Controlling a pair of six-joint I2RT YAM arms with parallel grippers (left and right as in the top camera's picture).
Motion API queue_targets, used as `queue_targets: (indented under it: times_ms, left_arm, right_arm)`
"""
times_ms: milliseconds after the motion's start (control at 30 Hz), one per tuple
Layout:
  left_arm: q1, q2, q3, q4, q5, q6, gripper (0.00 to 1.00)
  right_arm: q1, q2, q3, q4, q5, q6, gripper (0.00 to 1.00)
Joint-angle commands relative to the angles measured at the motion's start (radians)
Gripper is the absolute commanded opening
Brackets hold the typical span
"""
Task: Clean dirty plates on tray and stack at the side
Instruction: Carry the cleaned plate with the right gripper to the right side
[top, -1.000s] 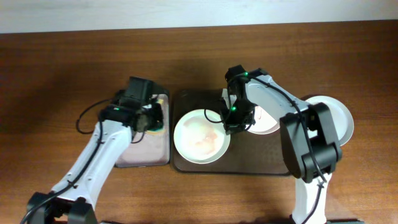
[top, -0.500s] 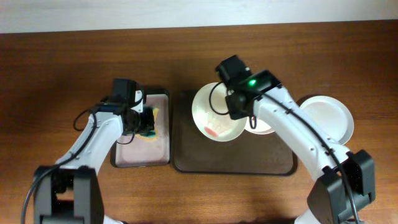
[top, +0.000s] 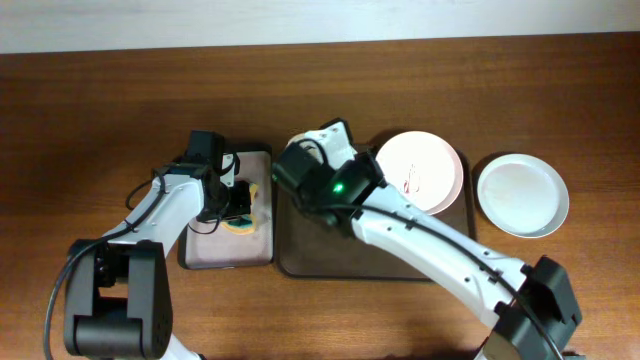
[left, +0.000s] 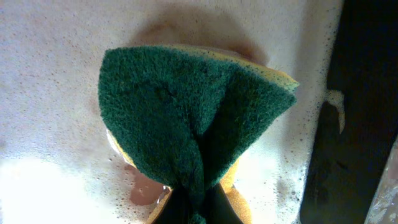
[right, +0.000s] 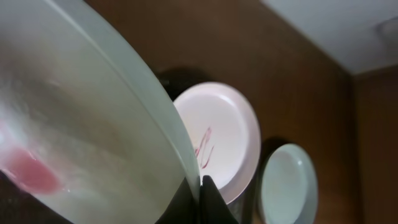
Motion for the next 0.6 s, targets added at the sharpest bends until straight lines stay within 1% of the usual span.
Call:
queue_targets:
  times_ms: [0,133,367,433,500,567]
  left_arm:
    - [0.007,0.012,-0.009,0.006,0.014,0.016,0.0]
    - [0.007,0.012,-0.009,0.006,0.014,0.016,0.01]
    - [0.007,0.012,-0.009,0.006,0.014,0.016,0.0]
    - [0.007,0.012,-0.009,0.006,0.014,0.016,0.0]
    - [0.007,0.012,-0.009,0.006,0.014,0.016,0.0]
    - [0.007,0.012,-0.009,0.006,0.014,0.016,0.0]
  right_arm:
    - [0.051,-0.022,0.011,0.019,0.147,0.03,0.04]
    - [0.087,-0.022,0.011,0.026,0.187,0.029,0.04]
    - [0.086,-0.022,0.011,0.026,0.213,0.03,0.04]
    - [0.072,-0.022,0.011,0.023,0.212,0.061,0.04]
    - [0.037,-0.022,0.011,0.019,0.147,0.107,0.04]
    - [-0.019,-0.022,0.011,0.018,0.013,0.121,0.04]
